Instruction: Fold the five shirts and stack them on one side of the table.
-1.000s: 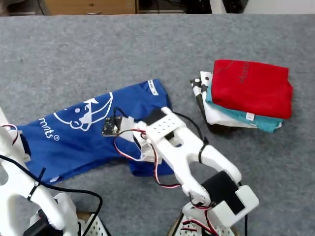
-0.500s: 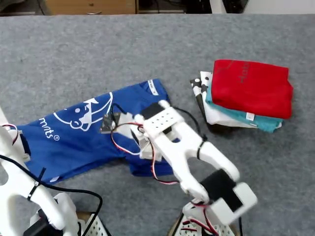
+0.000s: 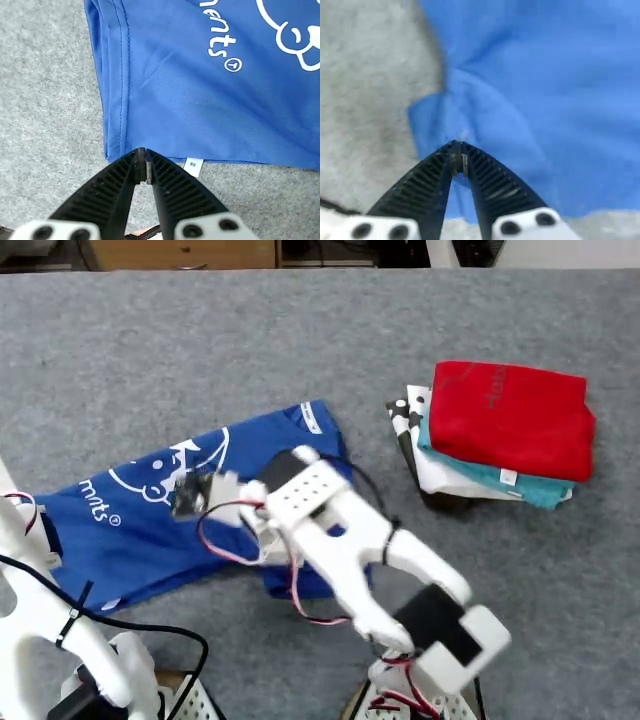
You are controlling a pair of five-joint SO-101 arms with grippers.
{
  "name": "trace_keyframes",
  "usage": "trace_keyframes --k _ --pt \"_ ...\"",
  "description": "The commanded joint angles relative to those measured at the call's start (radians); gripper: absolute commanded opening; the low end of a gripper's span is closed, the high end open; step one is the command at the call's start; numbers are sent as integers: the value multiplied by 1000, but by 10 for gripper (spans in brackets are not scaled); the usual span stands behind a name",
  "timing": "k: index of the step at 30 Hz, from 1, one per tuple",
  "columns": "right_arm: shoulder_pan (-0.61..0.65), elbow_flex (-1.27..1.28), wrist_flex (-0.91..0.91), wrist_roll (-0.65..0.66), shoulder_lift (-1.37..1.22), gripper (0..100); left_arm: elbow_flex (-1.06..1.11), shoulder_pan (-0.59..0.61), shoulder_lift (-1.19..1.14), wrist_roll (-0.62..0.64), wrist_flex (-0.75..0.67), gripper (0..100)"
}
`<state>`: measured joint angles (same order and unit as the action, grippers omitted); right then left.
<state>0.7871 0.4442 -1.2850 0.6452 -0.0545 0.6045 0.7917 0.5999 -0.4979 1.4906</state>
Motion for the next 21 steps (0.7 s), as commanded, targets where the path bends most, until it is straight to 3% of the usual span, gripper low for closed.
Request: trace_keyframes --k 1,8,21 --pt "54 16 -49 5 -5 2 -15 -6 18 -35 -2 19" --pt "125 125 -32 11 90 2 -15 -5 22 -58 -2 19" --pt "-177 -33 -107 11 245 2 -17 -5 22 -58 -2 19"
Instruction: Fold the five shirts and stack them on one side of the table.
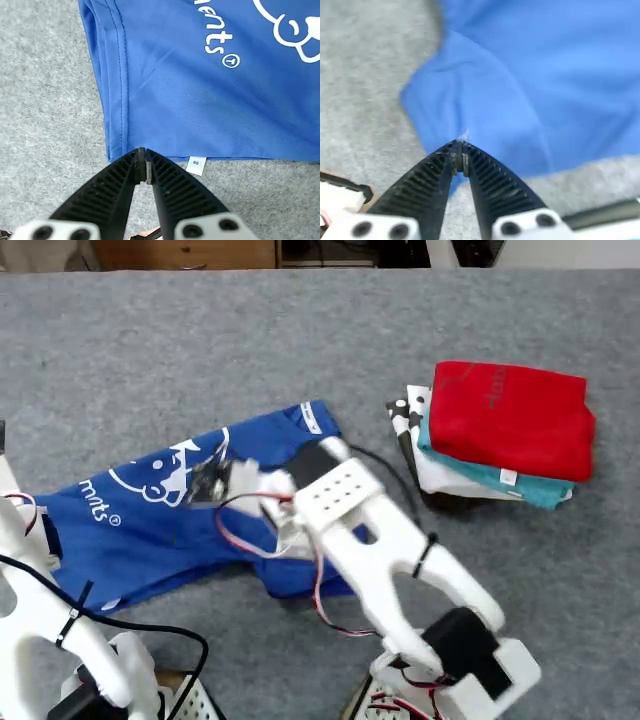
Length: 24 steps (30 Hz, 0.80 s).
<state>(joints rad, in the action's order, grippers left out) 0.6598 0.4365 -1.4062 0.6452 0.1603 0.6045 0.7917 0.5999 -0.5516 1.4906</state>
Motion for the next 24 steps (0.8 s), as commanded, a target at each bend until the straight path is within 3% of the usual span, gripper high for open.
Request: trace_keyframes --k 1,8,17,24 --pt "-64 -1 32 12 15 2 -17 -5 22 -5 -2 19" --pt "-137 202 133 9 -71 2 -17 -2 22 -5 -2 19" --pt "-35 466 169 6 96 2 -17 -3 22 -5 -2 19" --pt "-125 377 117 11 231 2 -17 -2 24 -5 0 19"
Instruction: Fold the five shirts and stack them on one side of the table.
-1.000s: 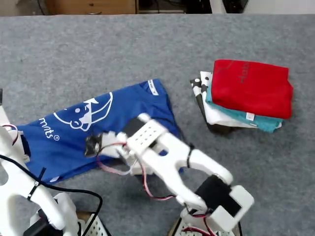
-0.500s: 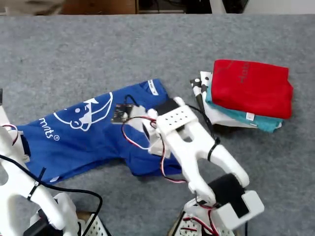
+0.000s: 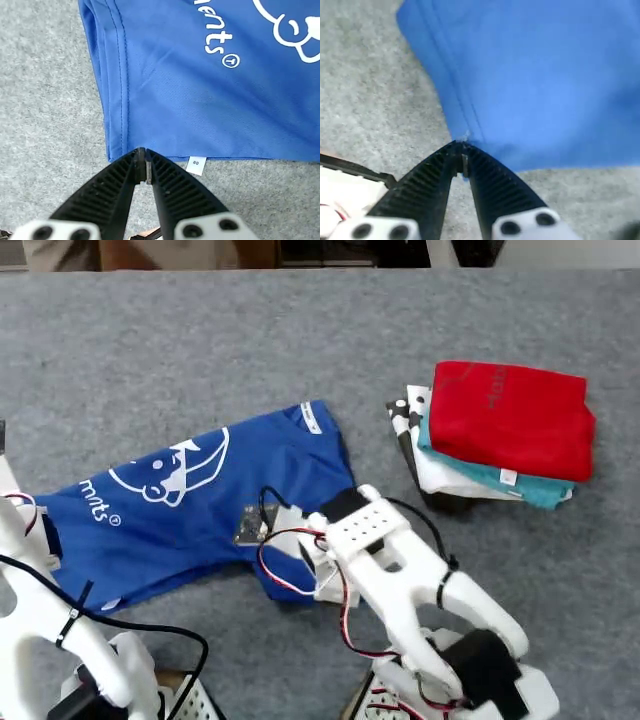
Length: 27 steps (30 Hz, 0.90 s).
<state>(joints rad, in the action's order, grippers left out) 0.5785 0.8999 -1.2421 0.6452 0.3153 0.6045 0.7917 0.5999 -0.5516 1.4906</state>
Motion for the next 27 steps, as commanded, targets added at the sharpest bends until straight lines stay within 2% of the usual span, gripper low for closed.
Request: trace_keyframes --k 1,4,8,14,20,23,27 --pt "-59 -142 -78 11 102 2 -17 -2 24 -5 0 19" --pt "-104 -326 -103 12 143 2 -38 -5 13 14 0 19" --pt "-110 -530 -3 6 54 2 -138 -29 -35 104 -35 19" --pt "-111 -825 98 -5 -309 2 -304 -48 -246 152 -161 22" --pt "-160 -1147 103 -143 -736 2 -451 -31 -567 152 -264 21" --pt "-219 -1294 91 -198 -924 2 -511 9 -716 140 -313 21" --pt "-268 -1478 23 -226 -1116 2 -608 101 -854 48 -324 20"
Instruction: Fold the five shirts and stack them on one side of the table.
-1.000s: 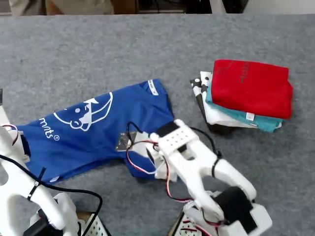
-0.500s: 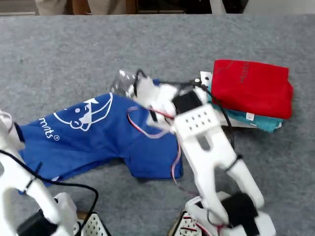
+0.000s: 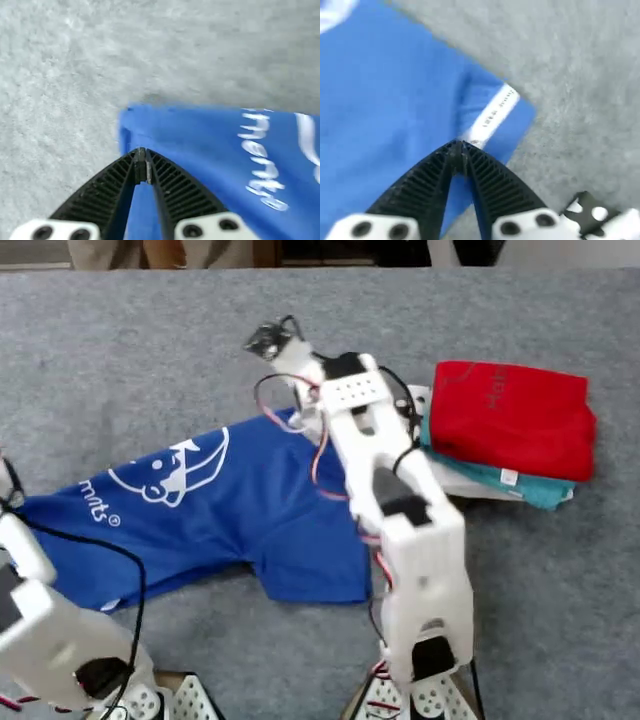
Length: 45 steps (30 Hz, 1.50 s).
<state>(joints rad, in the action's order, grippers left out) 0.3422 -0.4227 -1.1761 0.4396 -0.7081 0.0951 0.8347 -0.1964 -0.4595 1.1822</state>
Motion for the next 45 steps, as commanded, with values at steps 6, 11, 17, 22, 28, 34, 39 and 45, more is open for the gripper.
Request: trace_keyframes --k 6,11,17,22,28,34,39,45 --pt "-30 -470 -227 -20 -242 2 -172 141 -200 -91 -97 20" --pt "-21 -743 -368 -20 -266 2 -166 147 -208 -103 -97 20" --pt "-1 -1047 -608 28 -266 2 -175 143 -76 -103 29 20" --pt "13 -1053 -612 41 -194 2 -175 100 120 -95 203 20" --pt "81 -779 -605 48 -125 2 -100 -48 191 -26 184 20" --pt "73 -576 -466 43 -202 2 21 -87 -47 -6 -98 19" --pt "-15 -559 -436 43 -315 2 -84 3 -262 -63 -97 19" --pt "-45 -670 -460 48 -361 2 -150 104 -285 -135 -86 19"
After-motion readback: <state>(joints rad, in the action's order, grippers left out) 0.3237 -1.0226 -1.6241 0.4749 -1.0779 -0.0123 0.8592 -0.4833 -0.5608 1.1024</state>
